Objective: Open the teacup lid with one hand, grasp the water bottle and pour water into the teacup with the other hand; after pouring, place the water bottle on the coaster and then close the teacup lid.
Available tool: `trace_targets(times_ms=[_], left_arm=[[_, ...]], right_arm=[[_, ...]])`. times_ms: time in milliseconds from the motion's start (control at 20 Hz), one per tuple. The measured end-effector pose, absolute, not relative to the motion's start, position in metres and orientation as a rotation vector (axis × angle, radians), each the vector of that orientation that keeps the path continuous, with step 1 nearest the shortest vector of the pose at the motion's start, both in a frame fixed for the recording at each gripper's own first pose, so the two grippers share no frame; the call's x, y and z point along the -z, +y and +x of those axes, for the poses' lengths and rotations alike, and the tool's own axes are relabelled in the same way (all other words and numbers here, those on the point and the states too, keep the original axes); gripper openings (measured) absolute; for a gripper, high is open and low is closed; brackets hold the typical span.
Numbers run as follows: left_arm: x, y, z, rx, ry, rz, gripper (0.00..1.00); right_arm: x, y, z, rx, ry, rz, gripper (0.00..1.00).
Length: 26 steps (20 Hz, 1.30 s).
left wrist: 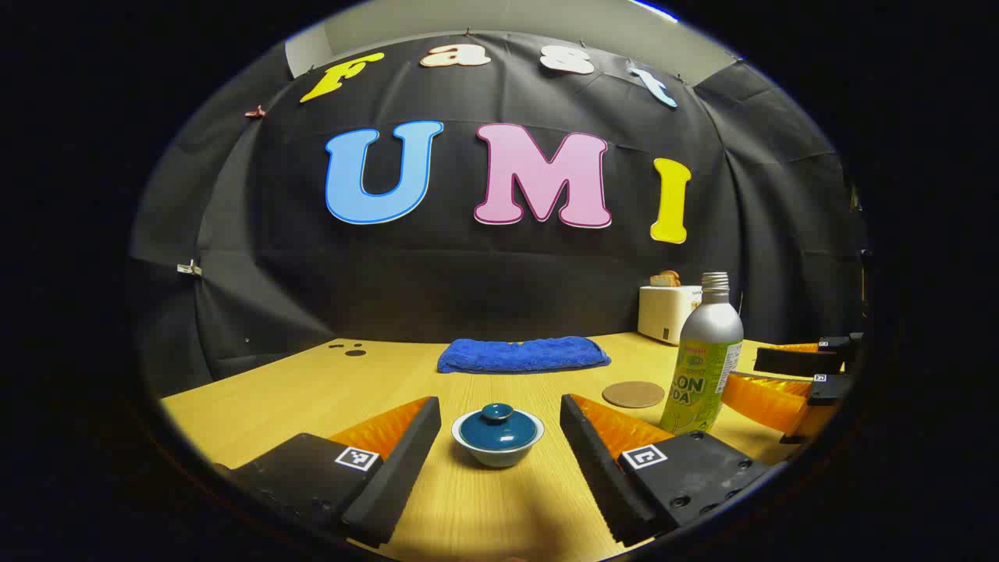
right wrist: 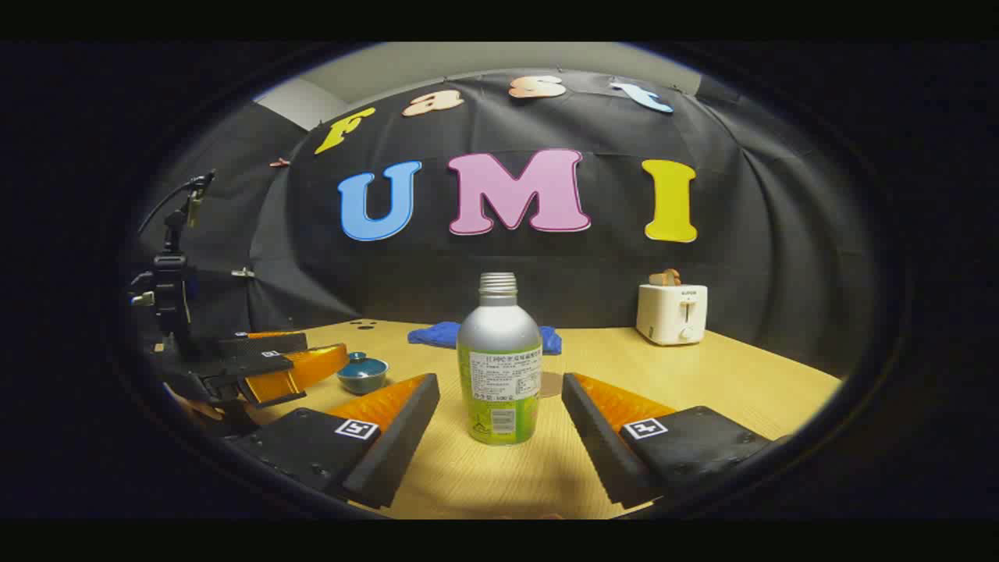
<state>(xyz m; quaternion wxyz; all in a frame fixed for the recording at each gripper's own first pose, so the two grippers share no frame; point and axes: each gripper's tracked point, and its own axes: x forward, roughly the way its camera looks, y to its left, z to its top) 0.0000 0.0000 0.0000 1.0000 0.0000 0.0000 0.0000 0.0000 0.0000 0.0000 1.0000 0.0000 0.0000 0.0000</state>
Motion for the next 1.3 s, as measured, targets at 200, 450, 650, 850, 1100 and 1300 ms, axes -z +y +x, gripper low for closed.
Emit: trace_targets(times_ms=[200,450,650,850,1100,1300], left_arm=[[0.000,0.000,0.000,0.000,0.000,0.000,0.97],[0.000,-0.001,0.000,-0.001,0.000,0.000,0.98],[0.001,-0.001,0.000,-0.002,-0.001,0.001,0.97],[0.001,-0.001,0.000,-0.002,-0.001,0.001,0.97],[0.000,0.001,0.016,0.012,-0.001,0.001,0.97],[0.004,-0.001,0.041,0.039,0.025,0.020,0.97]], right_arm=[[-0.001,0.000,0.000,-0.001,0.001,0.001,0.98],[-0.001,0.000,0.001,-0.001,0.001,0.000,0.98],[-0.001,0.000,0.001,-0.001,0.000,0.000,0.98],[-0.001,0.000,0.001,-0.002,0.000,0.000,0.96],[-0.001,0.000,0.001,-0.001,0.000,0.001,0.98],[-0.002,0.000,0.003,-0.001,0.000,0.001,0.98]])
